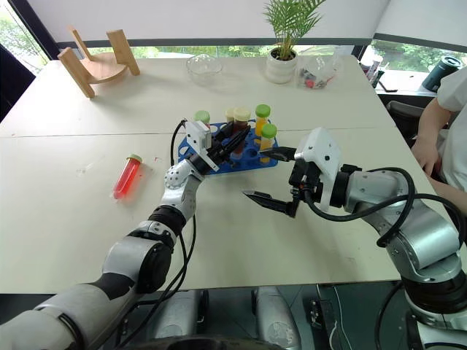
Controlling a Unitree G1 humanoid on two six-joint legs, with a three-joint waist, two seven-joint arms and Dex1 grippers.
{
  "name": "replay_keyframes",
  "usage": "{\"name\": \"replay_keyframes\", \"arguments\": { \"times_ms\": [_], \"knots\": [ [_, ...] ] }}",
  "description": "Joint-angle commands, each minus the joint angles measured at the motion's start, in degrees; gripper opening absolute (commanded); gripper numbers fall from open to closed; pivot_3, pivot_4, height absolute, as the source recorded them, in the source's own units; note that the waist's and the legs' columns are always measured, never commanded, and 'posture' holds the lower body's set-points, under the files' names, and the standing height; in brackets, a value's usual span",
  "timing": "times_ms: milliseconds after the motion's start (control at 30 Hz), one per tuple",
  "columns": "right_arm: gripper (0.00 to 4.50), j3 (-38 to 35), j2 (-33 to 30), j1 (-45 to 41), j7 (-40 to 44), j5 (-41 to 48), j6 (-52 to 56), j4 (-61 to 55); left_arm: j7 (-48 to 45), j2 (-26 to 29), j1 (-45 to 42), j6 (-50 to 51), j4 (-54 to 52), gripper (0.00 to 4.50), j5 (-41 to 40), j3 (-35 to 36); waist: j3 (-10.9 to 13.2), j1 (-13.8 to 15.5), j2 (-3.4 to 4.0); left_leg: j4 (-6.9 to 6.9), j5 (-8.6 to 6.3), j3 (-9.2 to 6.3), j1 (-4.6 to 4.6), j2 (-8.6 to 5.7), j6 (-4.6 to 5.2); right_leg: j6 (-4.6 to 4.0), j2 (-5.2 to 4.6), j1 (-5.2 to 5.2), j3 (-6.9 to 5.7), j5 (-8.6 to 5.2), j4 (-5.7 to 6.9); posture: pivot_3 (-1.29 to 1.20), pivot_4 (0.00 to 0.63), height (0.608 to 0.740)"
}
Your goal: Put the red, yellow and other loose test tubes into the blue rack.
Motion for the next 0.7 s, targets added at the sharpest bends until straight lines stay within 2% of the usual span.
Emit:
{"name": "replay_keyframes", "arguments": {
  "times_ms": [33, 367, 433, 500, 600, 700],
  "knots": [
    [4.50, -1.7, -0.4, -1.4, -0.5, 1.2, 0.0, -2.5, 1.4, 0.0, -0.2, -0.9, 2.3, 0.83, 1.3, 0.6, 0.0, 0.0, 0.00, 0.00, 0.00, 0.00, 0.00, 0.00, 0.00, 0.00, 0.00, 0.00, 0.00, 0.00, 0.00, 0.00, 0.150, 0.740],
    [4.50, -0.9, -0.4, -2.5, -1.1, 1.7, 0.6, -2.6, 2.3, -0.1, -1.4, -0.6, 5.6, 0.83, 2.7, 1.2, 0.0, -0.1, 0.00, -0.02, 0.00, -0.01, 0.00, 0.00, 0.00, 0.00, 0.01, 0.00, 0.00, 0.00, 0.00, 0.00, 0.150, 0.740],
    [4.50, -0.8, -0.4, -2.6, -1.2, 1.8, 0.8, -2.6, 1.6, 0.1, -1.4, 1.1, 5.8, 1.89, 3.0, 0.9, 0.0, -0.1, 0.00, -0.02, 0.00, -0.01, 0.01, 0.00, 0.00, 0.00, 0.01, 0.00, 0.00, 0.00, 0.00, 0.00, 0.150, 0.740],
    [4.50, -0.8, -0.4, -2.7, -1.2, 1.8, 0.9, -2.6, 1.1, 0.3, -1.0, 1.6, 5.4, 2.70, 3.1, 0.8, 0.0, -0.1, 0.00, -0.02, 0.00, -0.01, 0.00, 0.00, 0.00, 0.00, 0.01, 0.00, 0.00, 0.00, 0.00, 0.00, 0.150, 0.740],
    [4.50, -0.6, -0.4, -2.8, -1.3, 1.7, 0.8, -2.5, -1.6, 1.0, 0.3, 1.3, 3.7, 4.30, 3.6, 0.2, 0.0, 0.0, 0.00, -0.03, 0.00, -0.01, 0.01, 0.00, 0.00, 0.00, 0.01, 0.00, -0.01, 0.00, 0.00, 0.00, 0.150, 0.740],
    [4.50, -0.7, -0.5, -2.8, -1.0, 1.7, 0.7, -2.3, -4.4, 3.7, 2.9, 3.3, -2.4, 4.41, 5.1, -2.4, 0.0, -0.3, 0.01, -0.06, 0.00, -0.01, 0.02, 0.01, 0.00, 0.00, 0.01, 0.00, -0.01, 0.00, 0.00, 0.00, 0.150, 0.740]
  ]
}}
